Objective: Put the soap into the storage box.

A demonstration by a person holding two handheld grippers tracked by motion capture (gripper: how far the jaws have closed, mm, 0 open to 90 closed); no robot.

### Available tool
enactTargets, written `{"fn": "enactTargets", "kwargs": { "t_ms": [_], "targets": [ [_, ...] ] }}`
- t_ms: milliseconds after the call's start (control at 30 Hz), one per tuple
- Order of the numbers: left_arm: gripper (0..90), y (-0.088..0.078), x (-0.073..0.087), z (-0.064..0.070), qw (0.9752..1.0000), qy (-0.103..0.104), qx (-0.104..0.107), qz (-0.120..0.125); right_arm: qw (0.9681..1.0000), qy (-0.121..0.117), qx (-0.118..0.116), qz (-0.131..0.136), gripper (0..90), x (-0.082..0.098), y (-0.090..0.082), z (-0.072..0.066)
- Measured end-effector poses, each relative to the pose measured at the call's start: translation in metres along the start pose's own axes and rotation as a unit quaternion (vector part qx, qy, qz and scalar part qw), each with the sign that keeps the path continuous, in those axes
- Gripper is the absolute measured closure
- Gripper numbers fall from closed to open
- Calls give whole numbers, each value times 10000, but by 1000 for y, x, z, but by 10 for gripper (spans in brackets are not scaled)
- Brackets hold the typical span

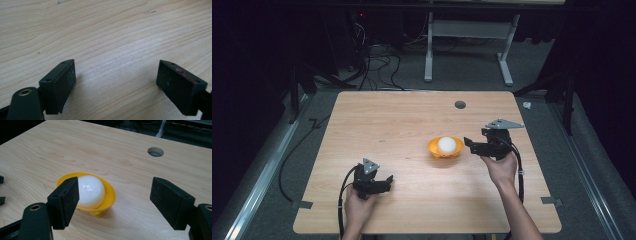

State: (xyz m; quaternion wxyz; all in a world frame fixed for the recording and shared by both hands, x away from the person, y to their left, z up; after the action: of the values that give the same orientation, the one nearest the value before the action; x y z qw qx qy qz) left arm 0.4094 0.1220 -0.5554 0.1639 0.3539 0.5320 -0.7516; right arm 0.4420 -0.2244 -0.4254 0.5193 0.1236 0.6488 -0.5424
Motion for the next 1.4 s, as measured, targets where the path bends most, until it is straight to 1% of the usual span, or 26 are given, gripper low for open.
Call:
{"fn": "enactTargets", "kwargs": {
  "t_ms": [167,333,567,733,1033,1400],
  "targets": [
    [164,0,0,0,10000,0,0,-1,10000,49,52,-10,242,7,-6,4],
    [164,0,0,0,10000,-1,0,0,9999,75,126,70,245,9,-15,8],
    [164,0,0,0,10000,-1,0,-1,9997,132,190,119,248,12,-24,10],
    [164,0,0,0,10000,-2,-1,0,9995,119,222,191,250,13,-30,12],
    [163,0,0,0,10000,-1,-3,-1,9993,153,290,201,265,21,-40,14],
    [163,0,0,0,10000,-2,-5,-1,9989,204,337,265,268,27,-48,16]
  ]
}}
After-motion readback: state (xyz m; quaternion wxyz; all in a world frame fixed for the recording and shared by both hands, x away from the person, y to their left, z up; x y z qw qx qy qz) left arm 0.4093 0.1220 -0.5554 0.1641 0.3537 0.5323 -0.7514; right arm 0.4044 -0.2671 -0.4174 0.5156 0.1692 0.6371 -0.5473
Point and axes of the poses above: each handheld gripper's, and its own axes: y roughly forward along the jaws, x roughly out of its underside, z roughly to its right, the point moved 7 cm from there along y, roughly forward along the jaws, and after that the axes turned 13 degrees about -y, right-handed, at the moved point
